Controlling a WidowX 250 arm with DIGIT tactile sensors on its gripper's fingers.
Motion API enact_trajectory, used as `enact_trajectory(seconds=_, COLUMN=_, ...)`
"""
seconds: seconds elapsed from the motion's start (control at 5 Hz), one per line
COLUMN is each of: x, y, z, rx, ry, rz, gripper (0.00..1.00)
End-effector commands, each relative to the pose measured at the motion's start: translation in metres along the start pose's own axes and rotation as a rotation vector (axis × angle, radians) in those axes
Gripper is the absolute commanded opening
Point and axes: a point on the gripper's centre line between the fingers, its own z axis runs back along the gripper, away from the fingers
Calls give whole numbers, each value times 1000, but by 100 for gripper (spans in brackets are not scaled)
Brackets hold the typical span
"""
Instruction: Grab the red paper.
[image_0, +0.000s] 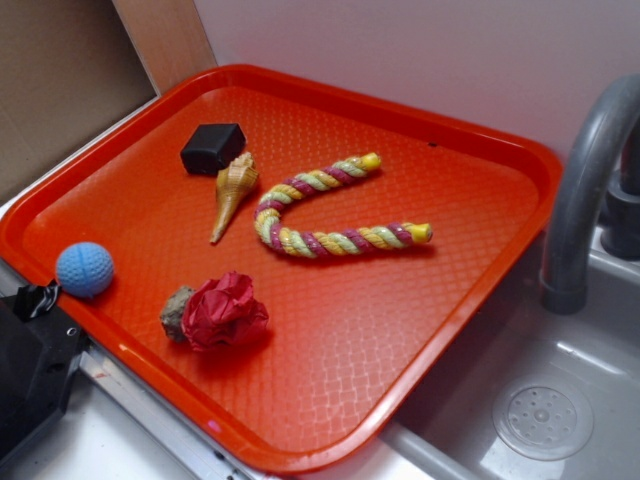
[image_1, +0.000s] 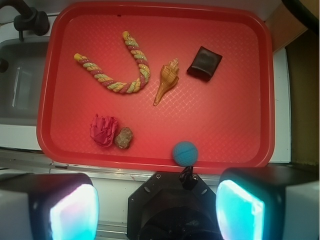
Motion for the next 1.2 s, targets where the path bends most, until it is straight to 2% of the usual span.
enact_trajectory(seconds=0.0, x=0, y=0, z=0, rx=0, ry=0, rz=0, gripper=100)
enact_trajectory(seconds=0.2, x=10, y=-27, z=-19, rx=-20, ry=-69, rz=-239, gripper=100)
enact_trajectory(seconds=0.4, x=15, y=-63, z=-46, rx=-39, ry=-86, rz=-432, gripper=100)
enact_trajectory(seconds=0.6, x=11, y=-91, z=-73, rx=-14, ry=-63, rz=-558, gripper=100)
enact_trajectory(seconds=0.8, x=10, y=-103, z=-96, rx=-37, ry=-7, rz=-616, gripper=100)
enact_trajectory(seconds=1.0, x=6, y=-109, z=-113, rx=-11, ry=34, rz=-638, gripper=100)
